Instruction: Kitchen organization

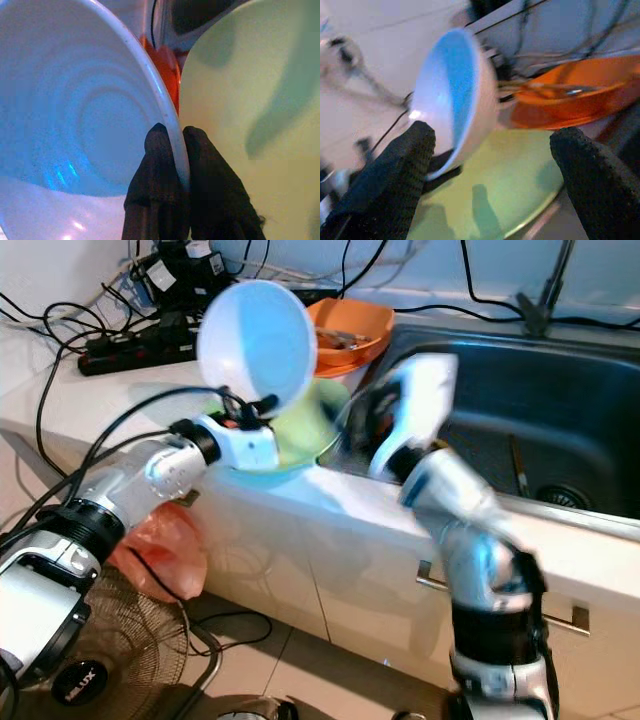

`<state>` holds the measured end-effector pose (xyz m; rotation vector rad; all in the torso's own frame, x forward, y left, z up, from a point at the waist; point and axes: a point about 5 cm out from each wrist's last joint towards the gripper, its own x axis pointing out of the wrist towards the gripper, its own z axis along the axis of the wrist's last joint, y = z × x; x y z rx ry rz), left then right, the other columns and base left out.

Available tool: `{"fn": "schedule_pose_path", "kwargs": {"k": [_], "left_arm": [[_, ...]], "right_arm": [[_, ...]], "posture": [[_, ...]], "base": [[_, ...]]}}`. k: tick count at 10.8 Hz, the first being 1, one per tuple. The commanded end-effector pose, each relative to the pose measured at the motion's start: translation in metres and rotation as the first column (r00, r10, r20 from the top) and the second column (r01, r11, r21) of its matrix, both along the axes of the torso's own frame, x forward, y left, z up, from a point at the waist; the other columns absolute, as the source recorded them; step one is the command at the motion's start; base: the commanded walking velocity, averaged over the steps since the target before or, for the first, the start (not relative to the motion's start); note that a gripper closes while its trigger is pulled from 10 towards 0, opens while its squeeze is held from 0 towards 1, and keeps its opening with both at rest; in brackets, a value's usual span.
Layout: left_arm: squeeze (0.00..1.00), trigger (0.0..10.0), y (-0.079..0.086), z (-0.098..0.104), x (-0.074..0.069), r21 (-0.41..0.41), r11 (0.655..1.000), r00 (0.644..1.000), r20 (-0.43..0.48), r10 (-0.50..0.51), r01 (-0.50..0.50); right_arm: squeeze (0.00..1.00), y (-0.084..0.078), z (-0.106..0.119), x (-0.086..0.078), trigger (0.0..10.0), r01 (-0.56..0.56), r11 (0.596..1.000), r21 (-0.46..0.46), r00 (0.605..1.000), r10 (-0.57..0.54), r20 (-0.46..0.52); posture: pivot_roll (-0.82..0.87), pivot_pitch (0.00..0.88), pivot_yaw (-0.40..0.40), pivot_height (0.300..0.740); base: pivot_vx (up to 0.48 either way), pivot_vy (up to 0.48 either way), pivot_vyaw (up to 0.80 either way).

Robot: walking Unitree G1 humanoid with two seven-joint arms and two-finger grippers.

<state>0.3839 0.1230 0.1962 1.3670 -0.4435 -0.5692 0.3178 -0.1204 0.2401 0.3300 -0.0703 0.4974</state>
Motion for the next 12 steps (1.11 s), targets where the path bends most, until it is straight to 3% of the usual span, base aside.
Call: {"fn": "schedule_pose_path", "kwargs": {"k": [1,3,4,5,8,12], "left_arm": [[0.00,0.0,-0.001,-0.011,-0.004,0.045,0.999,1.000,-0.016,-0.026,0.026],[0.00,0.0,-0.014,-0.011,-0.008,0.093,0.991,0.995,0.013,-0.098,0.096],[0.00,1.5,-0.020,-0.012,-0.010,0.113,0.985,0.991,0.019,-0.132,0.129],[0.00,2.1,-0.025,-0.012,-0.011,0.107,0.983,0.988,0.024,-0.152,0.149],[0.00,1.5,-0.039,-0.013,-0.015,0.105,0.975,0.979,0.030,-0.200,0.196],[0.00,0.0,-0.033,-0.016,-0.015,0.097,0.977,0.981,0.018,-0.191,0.189]], "right_arm": [[0.00,0.000,0.003,0.002,10.0,0.012,1.000,0.028,1.000,-0.012,0.000],[0.00,0.000,0.008,0.007,10.0,0.020,0.998,0.056,1.000,-0.020,0.001],[0.00,0.001,0.009,0.009,10.0,0.018,0.998,0.055,1.000,-0.018,0.001],[0.00,0.002,0.010,0.011,10.0,0.019,0.998,0.054,1.000,-0.019,0.001],[0.00,0.002,0.013,0.016,10.0,0.022,0.999,0.048,1.000,-0.022,-0.006],[0.00,-0.002,0.007,0.016,10.0,0.042,0.998,0.043,0.999,-0.040,-0.034]], "posture": [[0.09,0.058,0.116,0.740],[0.10,0.057,0.113,0.740],[0.10,0.057,0.112,0.740],[0.10,0.058,0.111,0.740],[0.10,0.057,0.109,0.740],[0.09,0.058,0.109,0.740]], "base": [[0.000,0.000,0.00],[0.000,0.000,0.00],[0.000,0.000,0.00],[0.000,0.000,0.00],[0.000,0.000,0.00],[0.000,0.000,0.00]]}}
